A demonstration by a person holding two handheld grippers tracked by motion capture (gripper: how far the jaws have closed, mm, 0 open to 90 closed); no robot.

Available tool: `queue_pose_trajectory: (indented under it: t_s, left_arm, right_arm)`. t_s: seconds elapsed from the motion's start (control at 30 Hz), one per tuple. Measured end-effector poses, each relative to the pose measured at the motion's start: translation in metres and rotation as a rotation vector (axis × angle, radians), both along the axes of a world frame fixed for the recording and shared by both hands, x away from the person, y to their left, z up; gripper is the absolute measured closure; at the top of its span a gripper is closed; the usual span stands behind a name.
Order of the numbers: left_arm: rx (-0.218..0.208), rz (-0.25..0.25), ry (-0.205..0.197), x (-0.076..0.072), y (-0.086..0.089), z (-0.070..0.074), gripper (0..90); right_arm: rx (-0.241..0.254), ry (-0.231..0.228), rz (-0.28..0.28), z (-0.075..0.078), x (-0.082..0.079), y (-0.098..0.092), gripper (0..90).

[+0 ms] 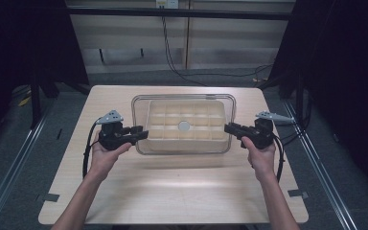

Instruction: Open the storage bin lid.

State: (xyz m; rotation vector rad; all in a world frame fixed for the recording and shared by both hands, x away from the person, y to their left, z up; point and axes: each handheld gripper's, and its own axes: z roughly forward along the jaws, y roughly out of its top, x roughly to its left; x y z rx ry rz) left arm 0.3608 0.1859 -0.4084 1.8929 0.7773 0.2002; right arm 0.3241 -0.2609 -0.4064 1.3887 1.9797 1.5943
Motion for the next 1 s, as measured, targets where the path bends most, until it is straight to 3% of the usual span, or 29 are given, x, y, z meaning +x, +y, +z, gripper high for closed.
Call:
queue_pose_trajectory:
  t_s: [0.23, 0.73, 1.0]
  left_arm:
    - [0.031, -0.002, 0.01, -0.008, -0.003, -0.005, 62.8]
    - [0.043, -0.009, 0.003, -0.02, 0.003, 0.002, 62.7]
    - [0.045, -0.011, 0.02, -0.027, 0.006, 0.005, 62.7]
  right_arm:
    - [-0.026, 0.006, -0.012, 0.001, -0.008, 0.001, 69.4]
    - [-0.031, 0.021, 0.001, 0.003, -0.02, 0.006, 69.3]
    - [-0.05, 0.043, 0.007, 0.006, -0.027, 0.01, 69.1]
